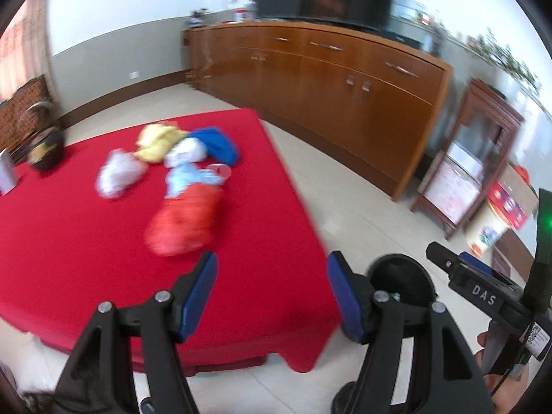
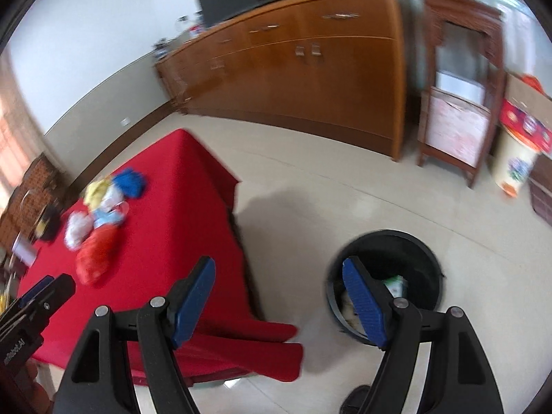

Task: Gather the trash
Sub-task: 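Move both tools back toward the table, then grasp the red plastic bag with the right tool while the left tool grasps the blue face mask, then carry the blue mask and red bag over the black trash bin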

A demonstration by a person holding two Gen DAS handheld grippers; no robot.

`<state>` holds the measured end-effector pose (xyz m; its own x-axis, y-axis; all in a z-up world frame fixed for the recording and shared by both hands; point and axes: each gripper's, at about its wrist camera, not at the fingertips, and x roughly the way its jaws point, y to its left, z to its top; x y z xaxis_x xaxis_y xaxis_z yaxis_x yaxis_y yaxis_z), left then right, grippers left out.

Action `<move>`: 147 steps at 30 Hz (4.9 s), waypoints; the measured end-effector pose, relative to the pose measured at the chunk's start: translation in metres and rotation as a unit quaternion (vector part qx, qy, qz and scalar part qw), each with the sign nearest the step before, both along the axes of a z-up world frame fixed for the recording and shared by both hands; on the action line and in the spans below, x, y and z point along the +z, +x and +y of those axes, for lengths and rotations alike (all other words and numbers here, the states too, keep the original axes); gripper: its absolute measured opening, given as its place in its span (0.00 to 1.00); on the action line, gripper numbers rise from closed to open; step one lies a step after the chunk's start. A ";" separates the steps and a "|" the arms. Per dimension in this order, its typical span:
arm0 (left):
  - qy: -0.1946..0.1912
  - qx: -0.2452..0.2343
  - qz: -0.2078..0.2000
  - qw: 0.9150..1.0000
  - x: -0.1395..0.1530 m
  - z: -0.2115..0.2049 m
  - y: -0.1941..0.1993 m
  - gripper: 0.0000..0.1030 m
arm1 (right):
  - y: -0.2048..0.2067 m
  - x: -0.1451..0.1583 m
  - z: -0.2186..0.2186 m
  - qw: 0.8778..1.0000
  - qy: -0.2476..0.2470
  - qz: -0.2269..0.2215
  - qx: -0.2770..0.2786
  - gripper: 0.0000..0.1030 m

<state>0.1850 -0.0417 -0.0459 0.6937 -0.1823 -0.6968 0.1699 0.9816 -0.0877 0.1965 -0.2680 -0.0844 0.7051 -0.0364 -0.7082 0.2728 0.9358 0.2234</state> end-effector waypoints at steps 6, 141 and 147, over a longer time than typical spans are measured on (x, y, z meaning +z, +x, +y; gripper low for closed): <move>-0.001 0.068 -0.005 0.998 -0.002 0.064 0.000 0.66 | 0.025 0.005 0.071 0.998 0.001 -0.007 0.069 0.76; -0.046 -0.025 0.000 0.999 -0.024 0.002 0.043 0.17 | 0.054 0.007 0.083 0.989 -0.013 -0.061 0.137 0.21; -0.052 -0.076 0.006 0.996 -0.020 -0.046 0.027 0.17 | 0.018 0.015 0.027 0.994 -0.018 -0.063 0.082 0.21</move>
